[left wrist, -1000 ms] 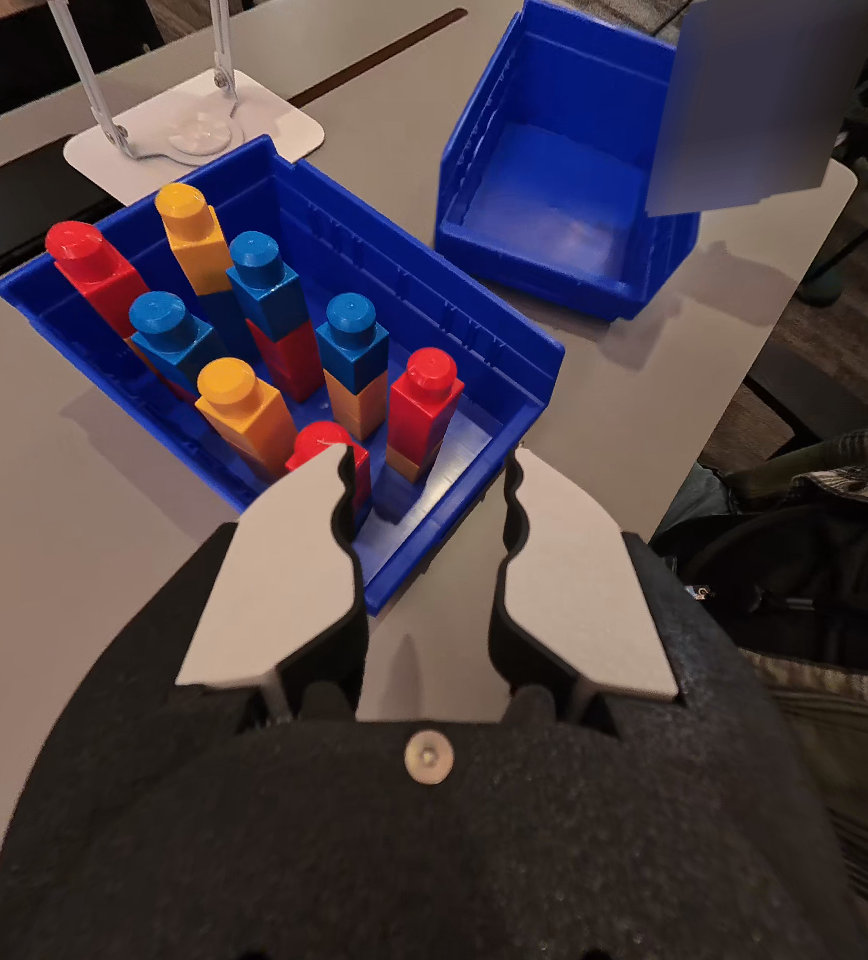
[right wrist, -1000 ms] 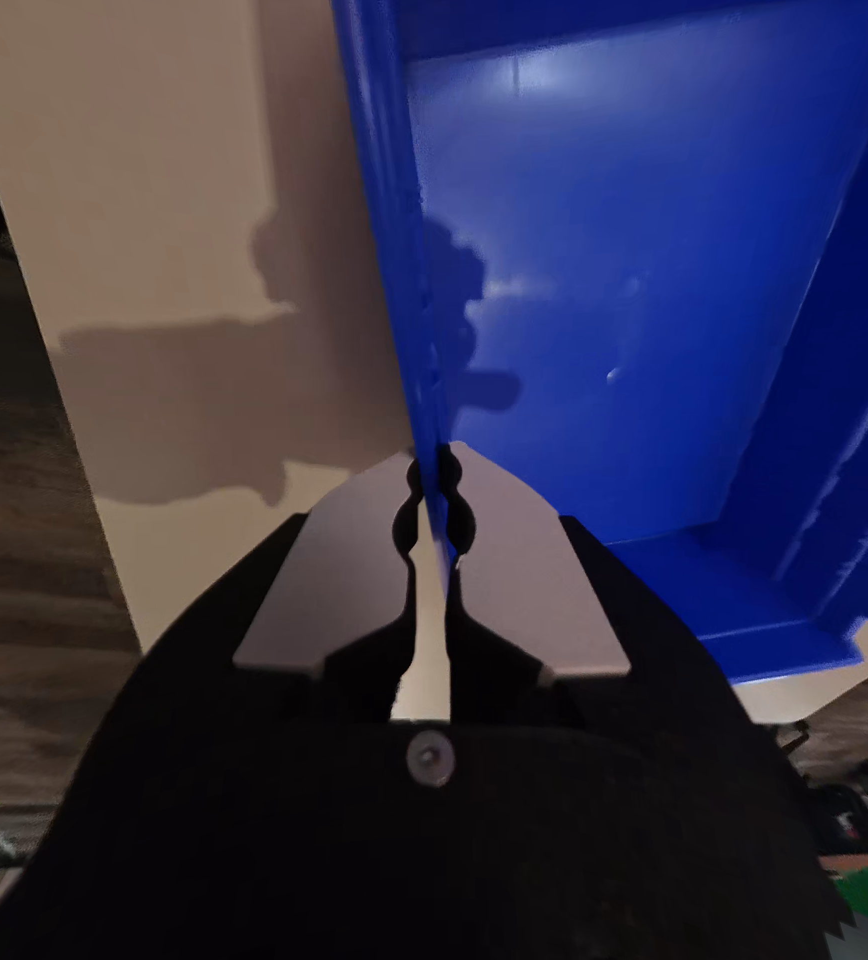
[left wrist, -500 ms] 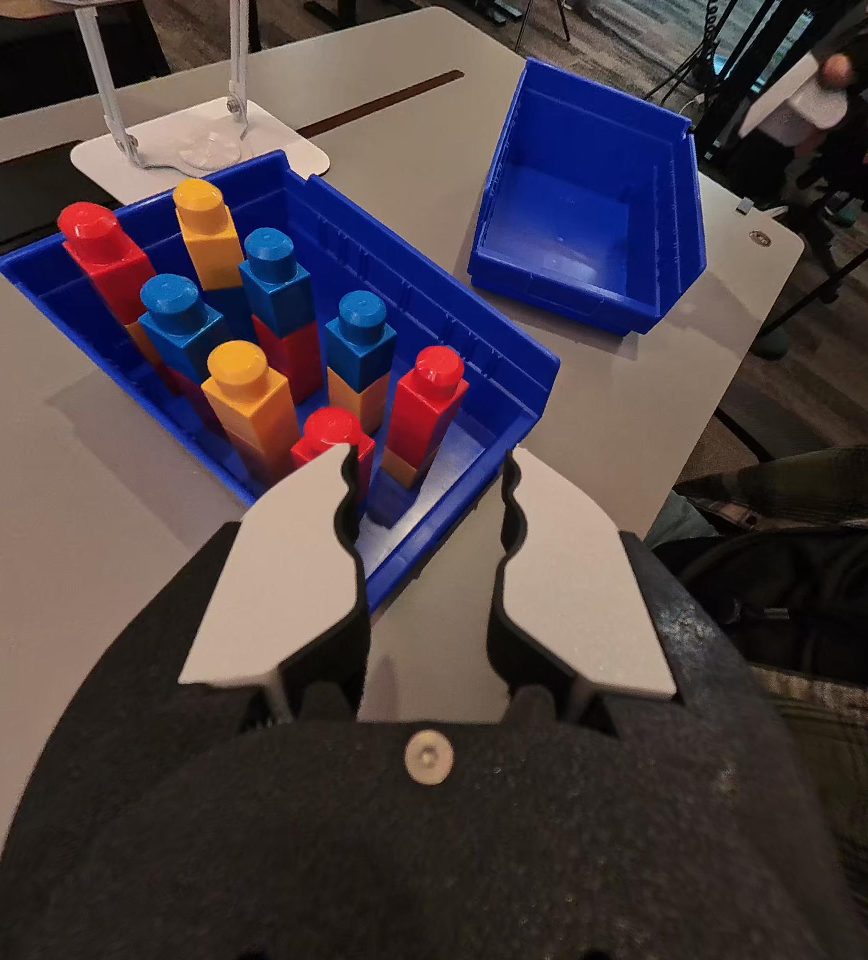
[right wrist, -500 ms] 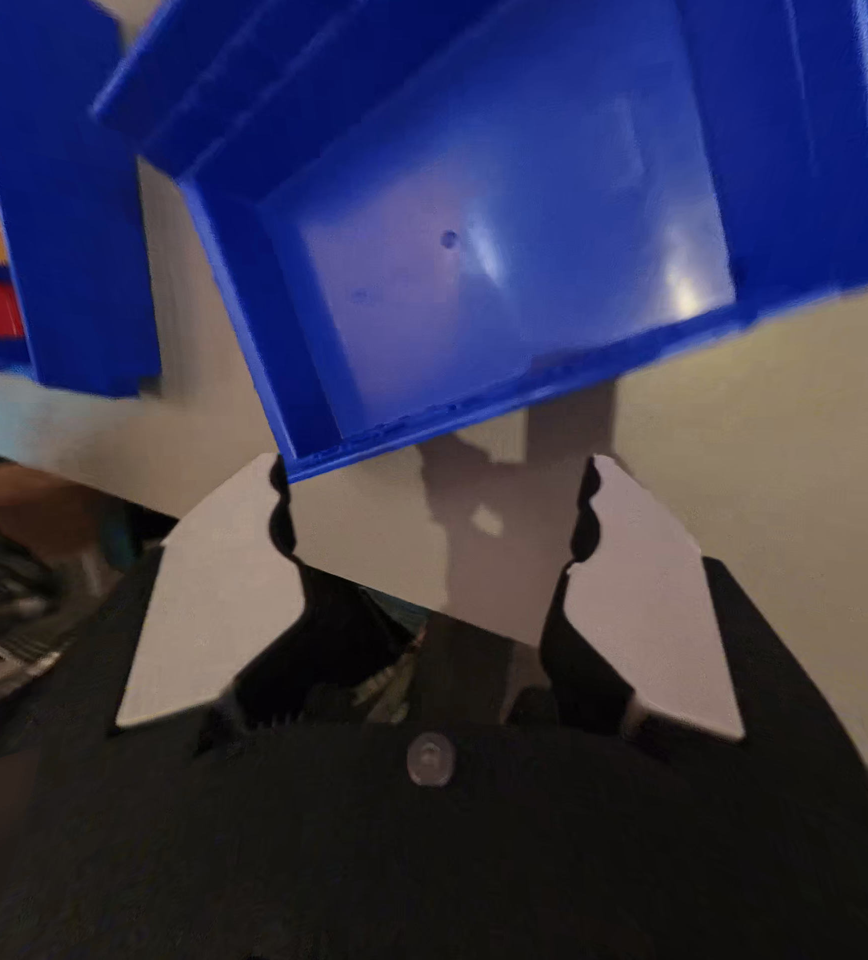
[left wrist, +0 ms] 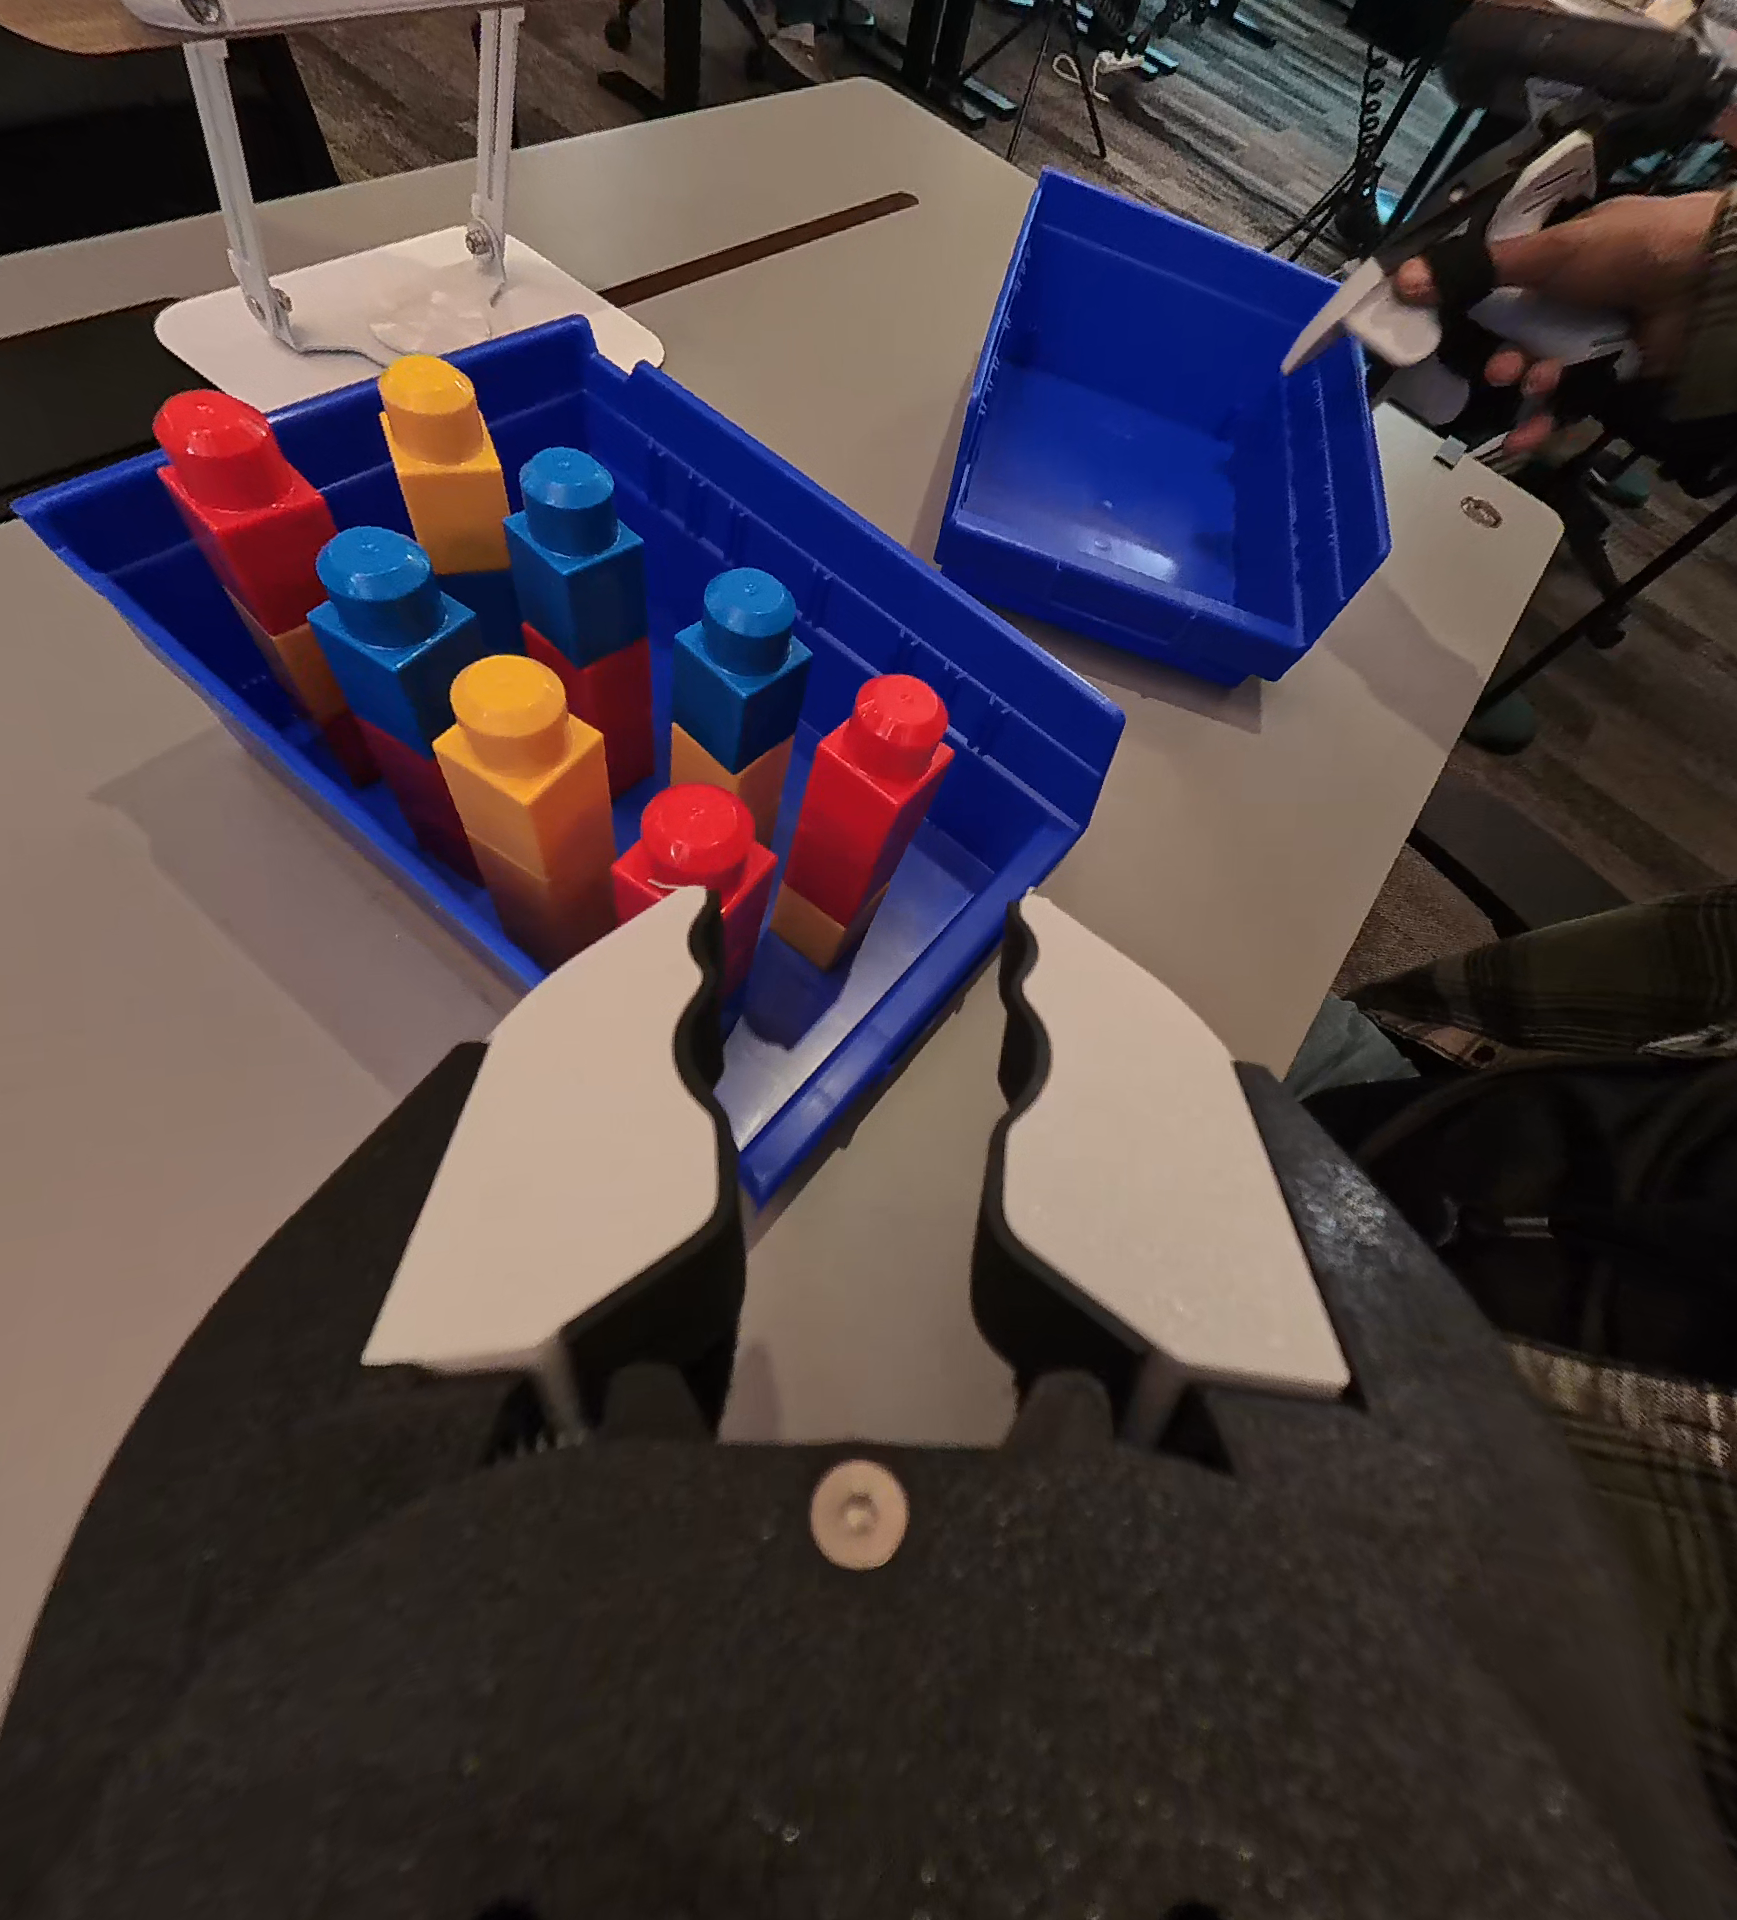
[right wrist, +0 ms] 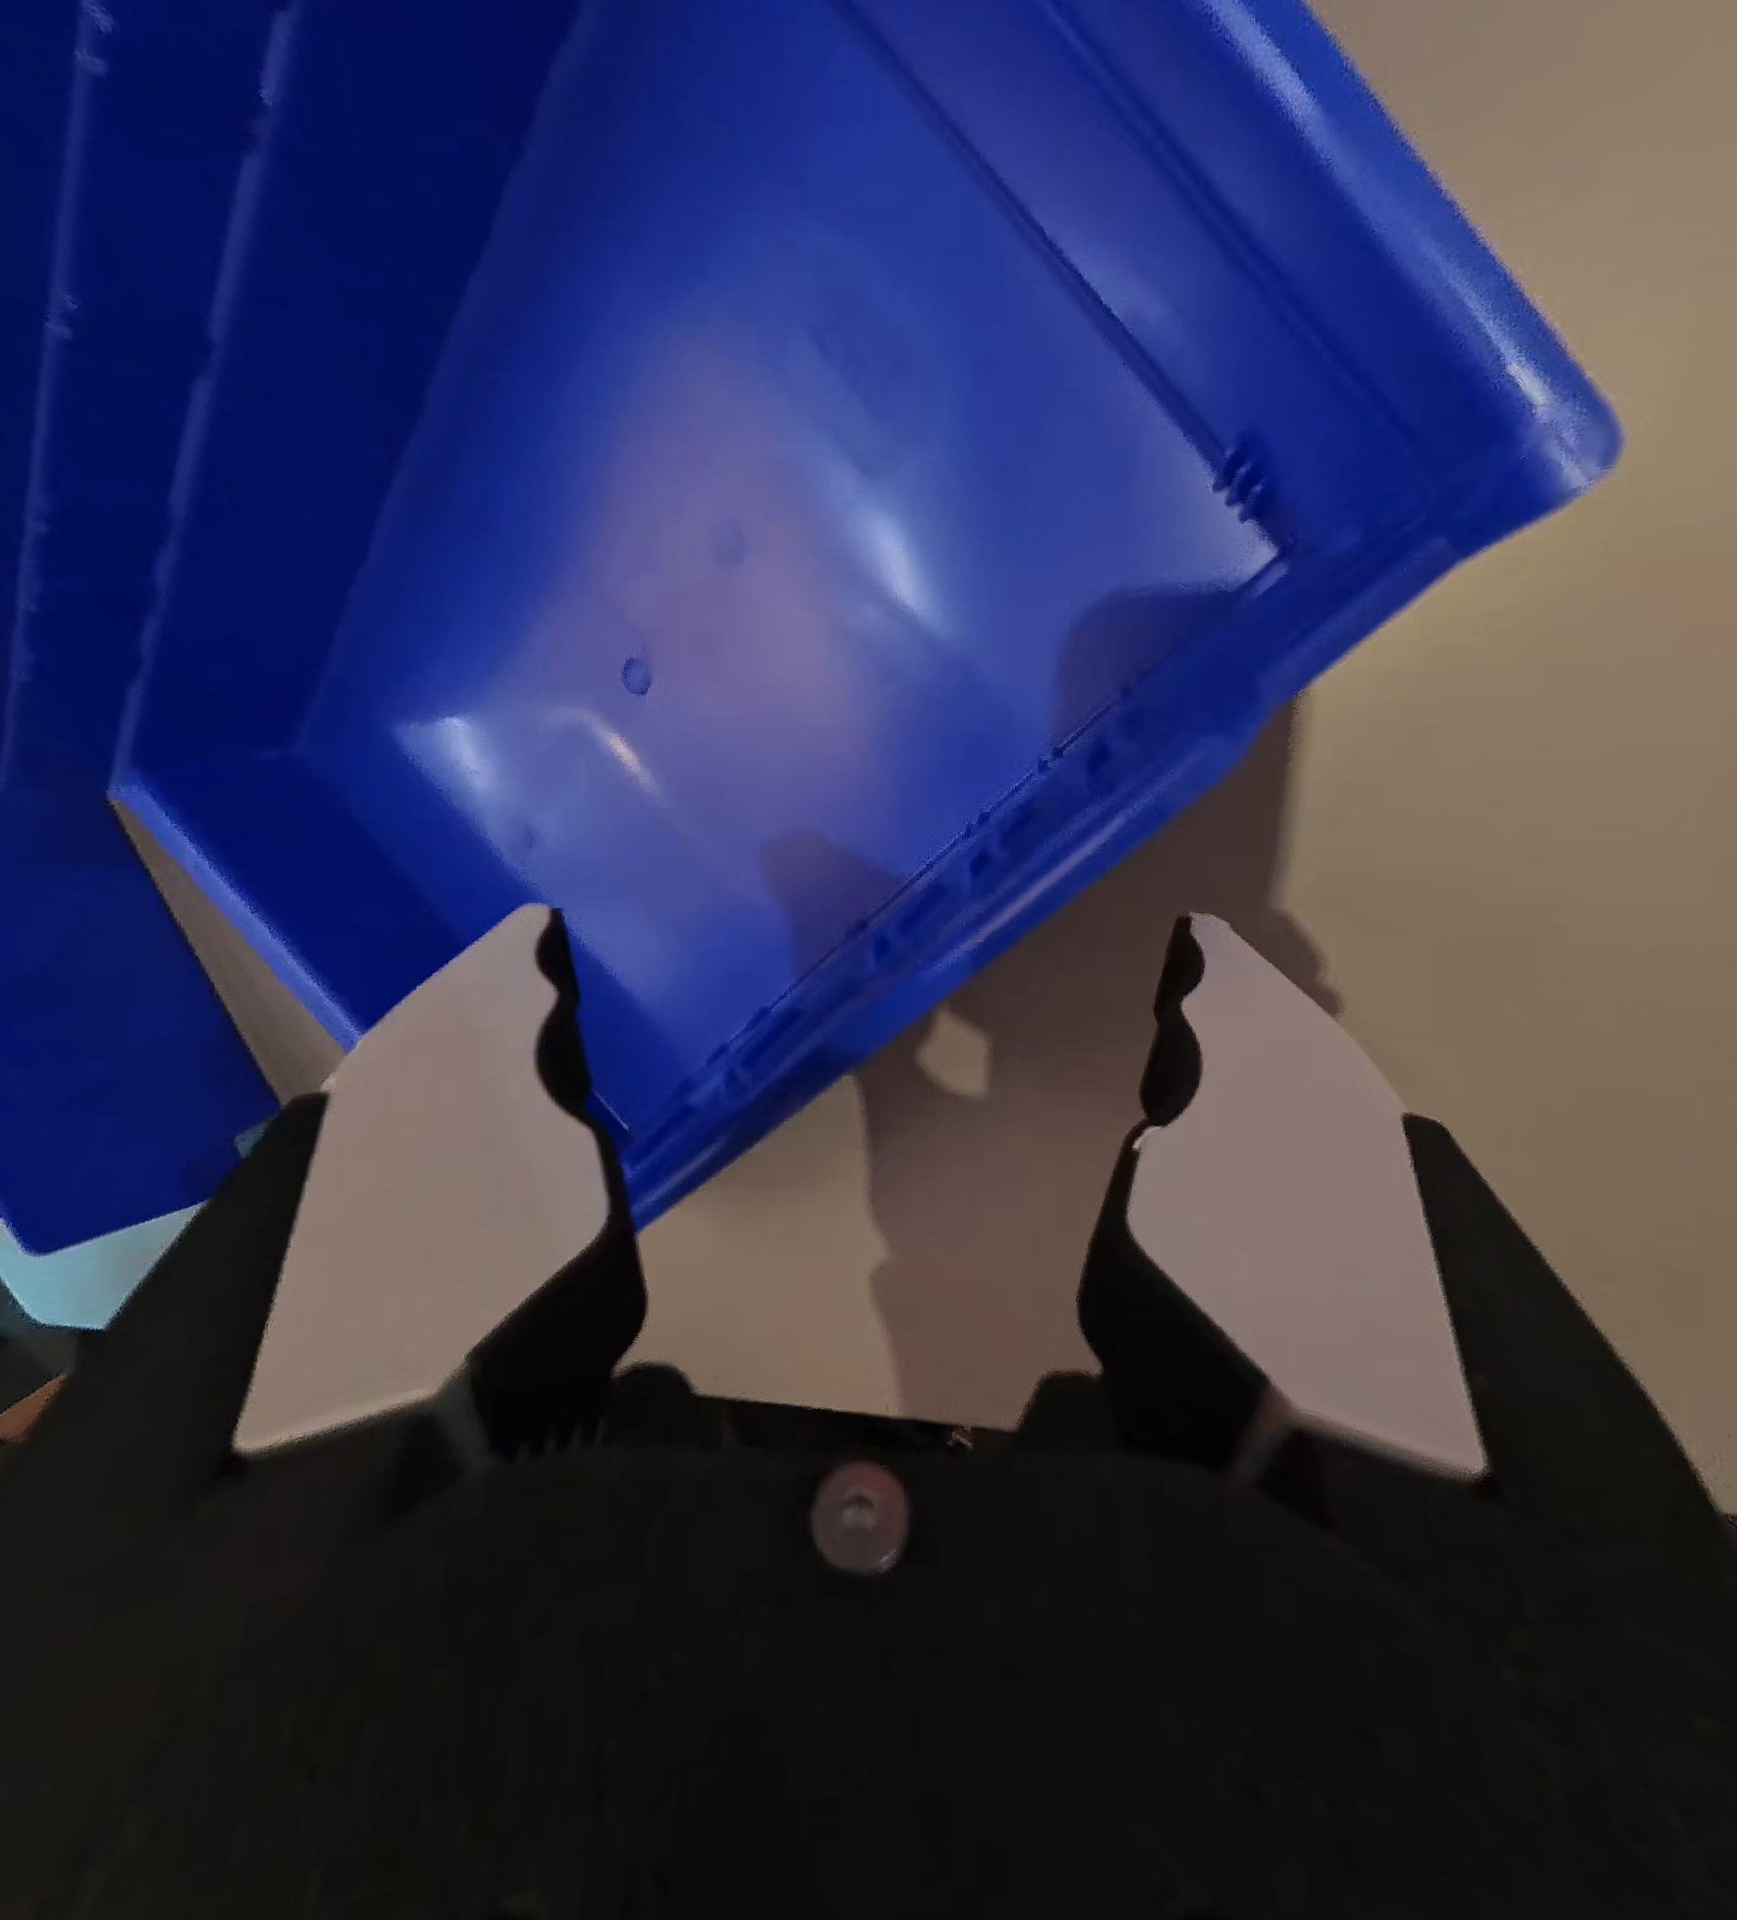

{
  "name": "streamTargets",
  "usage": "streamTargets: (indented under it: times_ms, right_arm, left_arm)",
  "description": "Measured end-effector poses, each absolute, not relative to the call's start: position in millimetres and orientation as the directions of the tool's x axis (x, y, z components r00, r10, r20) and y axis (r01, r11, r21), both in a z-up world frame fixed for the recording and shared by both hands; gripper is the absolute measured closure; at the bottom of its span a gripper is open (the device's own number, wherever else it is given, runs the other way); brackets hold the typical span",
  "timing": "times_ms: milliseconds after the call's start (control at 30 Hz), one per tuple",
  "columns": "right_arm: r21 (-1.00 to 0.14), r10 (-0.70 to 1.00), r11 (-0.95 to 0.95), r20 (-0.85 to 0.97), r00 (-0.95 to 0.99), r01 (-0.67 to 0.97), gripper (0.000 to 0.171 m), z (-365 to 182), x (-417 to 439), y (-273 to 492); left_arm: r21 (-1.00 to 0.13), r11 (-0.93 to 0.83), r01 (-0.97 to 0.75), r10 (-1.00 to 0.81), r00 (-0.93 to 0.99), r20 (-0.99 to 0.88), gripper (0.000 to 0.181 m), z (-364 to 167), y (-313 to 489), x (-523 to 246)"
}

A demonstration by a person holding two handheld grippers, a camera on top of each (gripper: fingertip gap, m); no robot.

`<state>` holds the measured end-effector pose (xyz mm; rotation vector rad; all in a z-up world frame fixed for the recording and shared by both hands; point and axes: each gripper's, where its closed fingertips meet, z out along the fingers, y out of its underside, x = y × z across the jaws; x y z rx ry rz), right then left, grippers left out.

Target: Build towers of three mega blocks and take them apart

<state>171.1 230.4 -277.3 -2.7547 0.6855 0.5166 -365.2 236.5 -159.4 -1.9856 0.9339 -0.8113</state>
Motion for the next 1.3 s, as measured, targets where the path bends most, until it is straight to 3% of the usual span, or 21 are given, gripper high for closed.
streamTargets:
  times_ms: [33,100,267,600,767,1033,1167,1300]
  right_arm:
    - [-0.155,-0.403,-0.855,-0.401,0.823,-0.494,0.074,-281,170,232]
    - [-0.162,-0.388,-0.852,-0.442,0.809,-0.498,0.112,-284,167,238]
    - [-0.166,-0.369,-0.851,-0.486,0.792,-0.498,0.151,-277,181,241]
    - [-0.14,-0.237,-0.952,-0.23,0.944,-0.273,0.166,-279,250,245]
    - [-0.161,-0.186,-0.966,-0.119,0.975,-0.204,0.168,-280,288,262]
    - [-0.164,-0.136,-0.974,-0.125,0.983,-0.155,0.165,-276,302,271]
    - [-0.171,-0.121,-0.975,-0.122,0.985,-0.14,0.11,-250,300,250]
    - [-0.154,-0.118,-0.98,-0.055,0.991,-0.125,0.112,-241,307,200]
  left_arm:
    - [-0.844,-0.426,-0.326,-0.822,0.528,0.212,0.131,-160,236,-365]
    - [-0.841,-0.43,-0.328,-0.82,0.531,0.212,0.131,-162,236,-365]
    - [-0.831,-0.437,-0.343,-0.816,0.541,0.206,0.131,-166,236,-366]
    - [-0.805,-0.474,-0.357,-0.801,0.555,0.225,0.136,-183,235,-366]
    - [-0.791,-0.508,-0.342,-0.779,0.574,0.252,0.137,-189,238,-367]
    - [-0.776,-0.518,-0.359,-0.78,0.571,0.256,0.137,-191,242,-356]
    - [-0.782,-0.506,-0.365,-0.791,0.559,0.251,0.137,-189,238,-354]
    - [-0.783,-0.504,-0.365,-0.797,0.545,0.259,0.137,-193,228,-356]
